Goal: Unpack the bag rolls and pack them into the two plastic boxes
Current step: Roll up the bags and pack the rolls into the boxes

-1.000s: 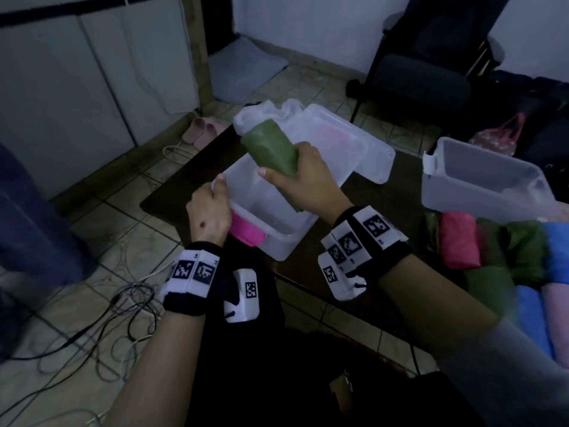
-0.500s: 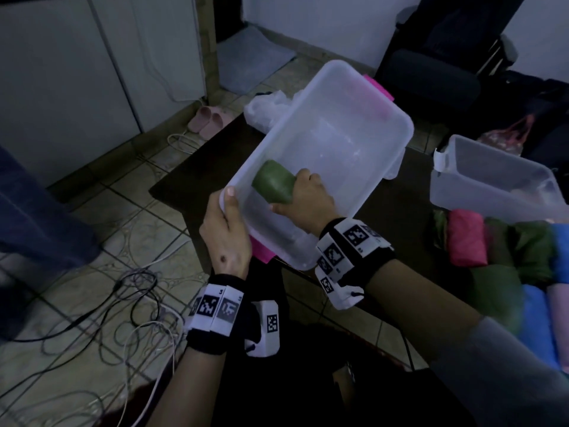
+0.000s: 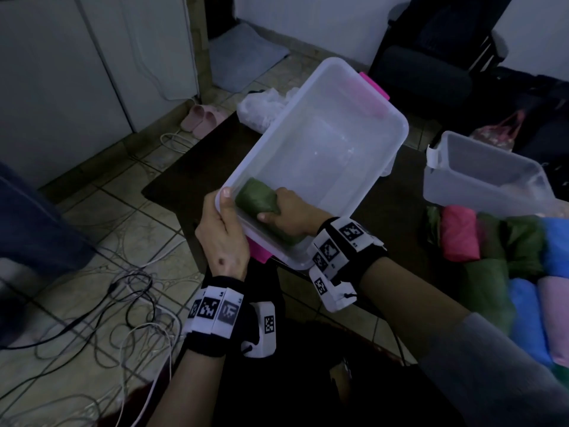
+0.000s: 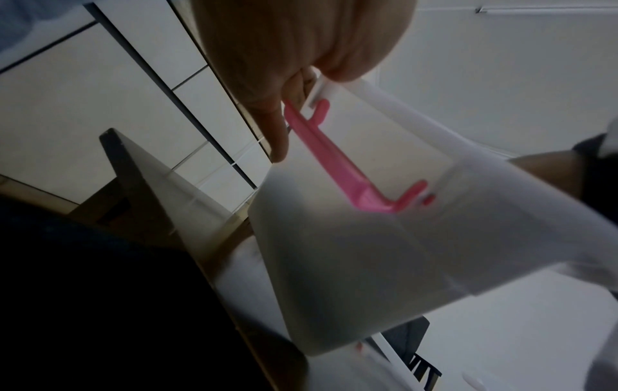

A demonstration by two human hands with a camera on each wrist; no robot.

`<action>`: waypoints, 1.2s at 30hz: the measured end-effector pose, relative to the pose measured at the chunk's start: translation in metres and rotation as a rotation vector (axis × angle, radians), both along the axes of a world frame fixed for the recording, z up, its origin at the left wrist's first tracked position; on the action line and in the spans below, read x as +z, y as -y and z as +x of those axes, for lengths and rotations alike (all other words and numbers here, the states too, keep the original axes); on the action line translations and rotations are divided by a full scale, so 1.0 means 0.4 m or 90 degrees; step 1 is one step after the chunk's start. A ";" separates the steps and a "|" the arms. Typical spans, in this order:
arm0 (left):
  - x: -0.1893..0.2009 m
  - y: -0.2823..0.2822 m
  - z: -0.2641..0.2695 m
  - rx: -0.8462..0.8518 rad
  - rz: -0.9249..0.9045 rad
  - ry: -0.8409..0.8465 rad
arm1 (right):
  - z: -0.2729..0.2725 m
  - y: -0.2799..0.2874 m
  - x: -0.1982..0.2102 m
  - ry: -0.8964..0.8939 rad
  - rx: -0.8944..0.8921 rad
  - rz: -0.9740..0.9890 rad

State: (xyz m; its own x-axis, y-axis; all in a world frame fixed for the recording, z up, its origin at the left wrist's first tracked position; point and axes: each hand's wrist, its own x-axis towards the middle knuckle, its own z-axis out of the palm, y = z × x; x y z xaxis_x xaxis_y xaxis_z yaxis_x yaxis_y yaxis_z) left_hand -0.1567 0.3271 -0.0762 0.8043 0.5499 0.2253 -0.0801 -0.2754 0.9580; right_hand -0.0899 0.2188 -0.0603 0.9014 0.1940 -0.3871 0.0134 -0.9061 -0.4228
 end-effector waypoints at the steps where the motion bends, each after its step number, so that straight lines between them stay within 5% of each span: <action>1: -0.001 0.001 0.001 0.001 0.001 0.000 | 0.001 0.001 0.002 -0.011 0.000 0.007; 7: 0.006 -0.007 0.008 -0.007 0.008 -0.016 | -0.010 -0.008 0.002 0.076 0.023 -0.112; 11: 0.007 -0.016 0.016 -0.023 0.023 -0.036 | -0.019 -0.019 0.025 0.072 -0.009 -0.001; 17: 0.045 -0.029 0.056 -0.054 0.037 -0.121 | -0.039 0.024 0.133 0.485 -0.135 0.063; 20: 0.070 -0.026 0.081 -0.055 0.036 -0.158 | -0.042 0.076 0.159 0.378 -0.349 0.082; 25: 0.085 -0.019 0.110 -0.062 0.041 -0.202 | -0.013 0.134 0.111 0.166 -0.590 0.468; 33: 0.088 -0.039 0.146 -0.066 0.100 -0.314 | 0.011 0.143 0.074 0.070 -0.580 0.568; 36: 0.122 -0.016 0.128 -0.041 0.175 -0.206 | 0.009 0.194 0.074 0.054 -0.585 0.559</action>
